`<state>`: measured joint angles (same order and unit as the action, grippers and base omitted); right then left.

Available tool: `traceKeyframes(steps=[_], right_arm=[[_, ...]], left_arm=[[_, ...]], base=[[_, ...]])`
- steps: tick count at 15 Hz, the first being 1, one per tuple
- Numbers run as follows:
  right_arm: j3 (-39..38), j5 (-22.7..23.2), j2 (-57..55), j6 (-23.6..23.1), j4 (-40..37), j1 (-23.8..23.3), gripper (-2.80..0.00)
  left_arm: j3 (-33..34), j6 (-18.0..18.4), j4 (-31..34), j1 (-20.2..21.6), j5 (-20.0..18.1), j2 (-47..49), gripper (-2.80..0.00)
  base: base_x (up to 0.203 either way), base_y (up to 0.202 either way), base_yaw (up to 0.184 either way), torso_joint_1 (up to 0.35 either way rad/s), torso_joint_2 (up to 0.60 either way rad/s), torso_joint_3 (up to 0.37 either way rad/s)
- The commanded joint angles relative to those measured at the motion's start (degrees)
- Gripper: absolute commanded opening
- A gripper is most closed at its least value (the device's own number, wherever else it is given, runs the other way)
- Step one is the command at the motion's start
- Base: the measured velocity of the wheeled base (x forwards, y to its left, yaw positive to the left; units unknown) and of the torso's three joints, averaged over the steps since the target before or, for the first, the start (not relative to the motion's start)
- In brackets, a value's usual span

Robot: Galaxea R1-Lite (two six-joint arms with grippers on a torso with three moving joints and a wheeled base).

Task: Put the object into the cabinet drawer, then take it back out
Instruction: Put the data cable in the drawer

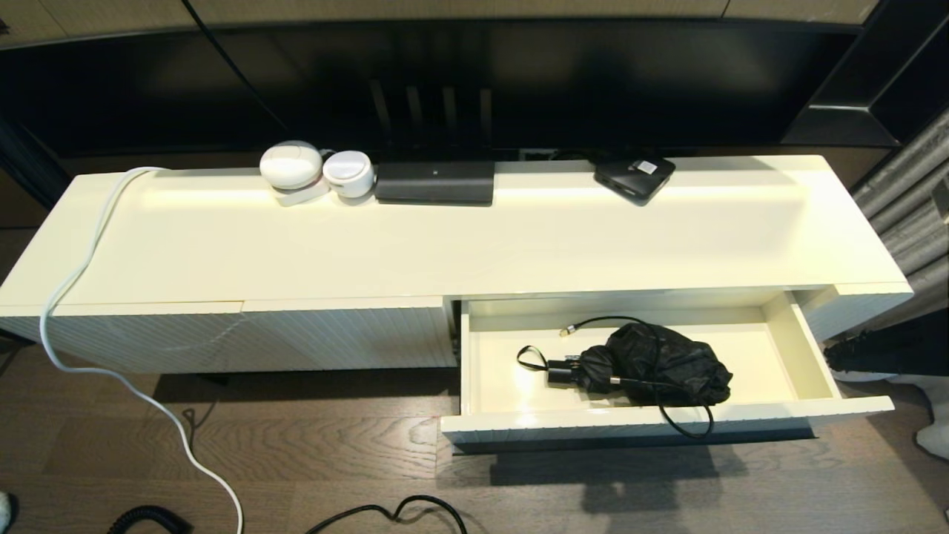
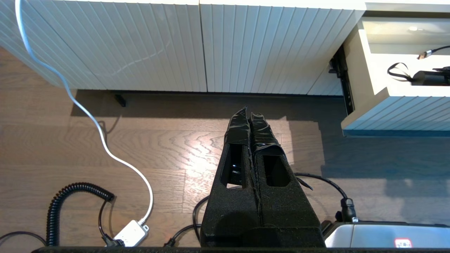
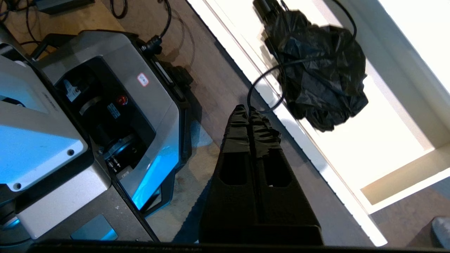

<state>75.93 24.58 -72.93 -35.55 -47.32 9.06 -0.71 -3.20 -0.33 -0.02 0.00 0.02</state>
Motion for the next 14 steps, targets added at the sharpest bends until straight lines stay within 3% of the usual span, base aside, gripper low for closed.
traceKeyframes(steps=[1,5,14], right_arm=[[-0.81,0.12,-3.09,-0.22,0.09,-1.74,-2.8],[-3.23,0.12,-9.7,0.12,0.01,-2.72,-2.8],[-11.68,0.15,-9.84,2.52,0.38,3.99,-2.8]], left_arm=[[0.0,-0.05,-0.02,0.02,0.0,0.06,-2.8],[0.0,-0.05,-0.02,0.02,0.0,0.06,-2.8],[0.0,-0.05,-0.02,0.02,0.0,0.06,-2.8]], base=[[0.0,0.0,0.0,0.0,0.0,0.0],[0.0,0.0,0.0,0.0,0.0,0.0],[0.0,0.0,0.0,0.0,0.0,0.0]])
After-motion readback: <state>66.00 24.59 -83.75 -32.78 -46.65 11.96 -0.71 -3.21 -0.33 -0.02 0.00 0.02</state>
